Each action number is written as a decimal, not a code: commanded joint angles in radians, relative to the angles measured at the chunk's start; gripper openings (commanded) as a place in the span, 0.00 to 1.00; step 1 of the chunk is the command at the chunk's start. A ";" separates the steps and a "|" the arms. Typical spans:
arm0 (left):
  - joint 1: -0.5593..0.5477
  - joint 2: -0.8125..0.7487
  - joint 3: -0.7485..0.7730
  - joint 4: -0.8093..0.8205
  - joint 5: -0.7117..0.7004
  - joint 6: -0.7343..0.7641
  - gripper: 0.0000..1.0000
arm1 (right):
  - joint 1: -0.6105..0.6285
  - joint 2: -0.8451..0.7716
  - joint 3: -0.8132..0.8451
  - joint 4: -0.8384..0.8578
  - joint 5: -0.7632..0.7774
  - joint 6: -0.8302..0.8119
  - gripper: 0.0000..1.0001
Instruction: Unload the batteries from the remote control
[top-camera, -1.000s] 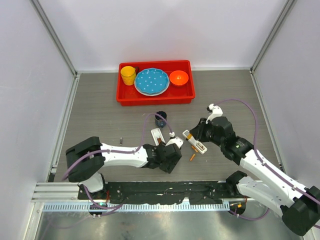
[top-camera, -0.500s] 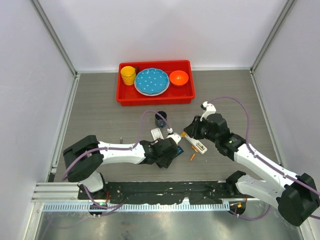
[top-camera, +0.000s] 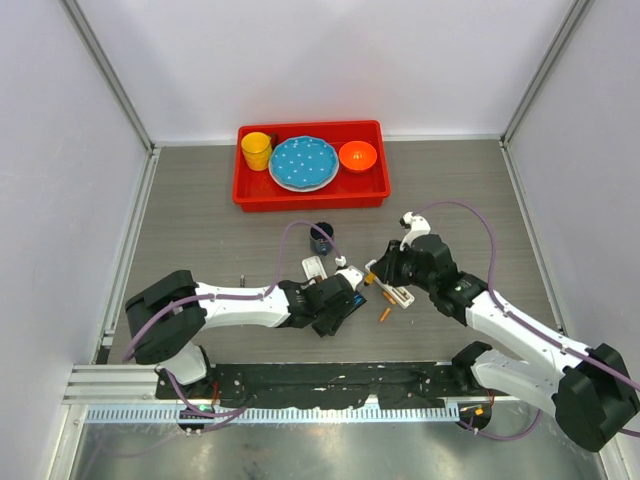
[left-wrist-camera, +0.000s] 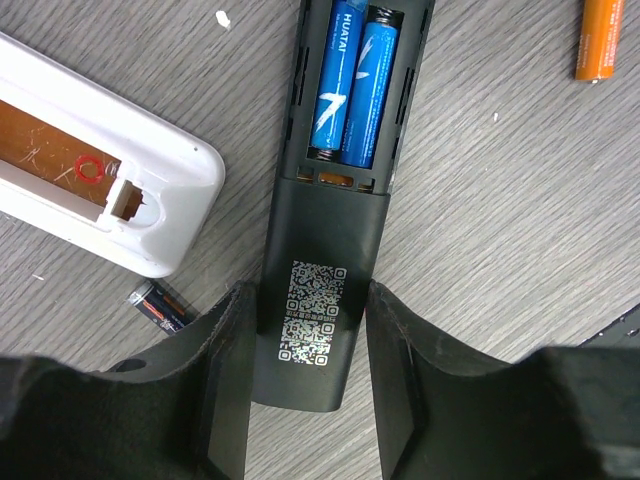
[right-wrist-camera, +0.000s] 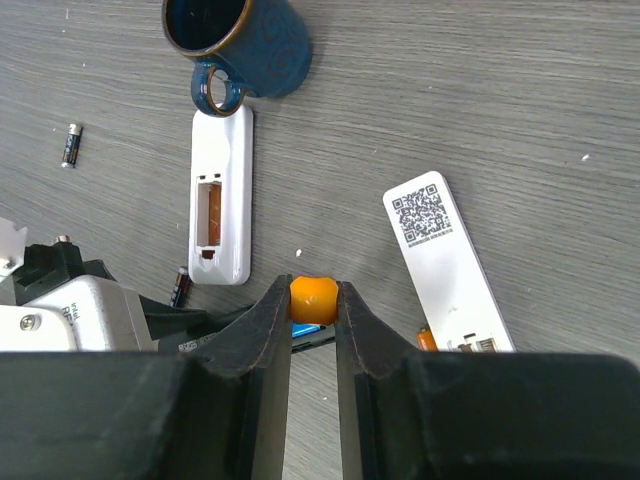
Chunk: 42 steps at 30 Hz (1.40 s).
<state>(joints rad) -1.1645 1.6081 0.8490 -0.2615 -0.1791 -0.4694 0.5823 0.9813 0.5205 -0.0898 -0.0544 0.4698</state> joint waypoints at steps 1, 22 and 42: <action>-0.001 0.010 -0.031 0.008 0.067 -0.008 0.37 | -0.001 -0.039 -0.022 0.033 0.014 -0.020 0.01; -0.001 0.030 -0.019 0.005 0.081 -0.002 0.29 | -0.001 -0.069 -0.033 -0.010 0.010 -0.026 0.01; -0.001 0.052 -0.016 0.011 0.089 -0.002 0.23 | -0.001 -0.052 -0.051 0.038 -0.071 0.000 0.01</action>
<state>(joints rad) -1.1625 1.6108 0.8501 -0.2577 -0.1703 -0.4591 0.5800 0.9234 0.4740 -0.0853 -0.0719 0.4656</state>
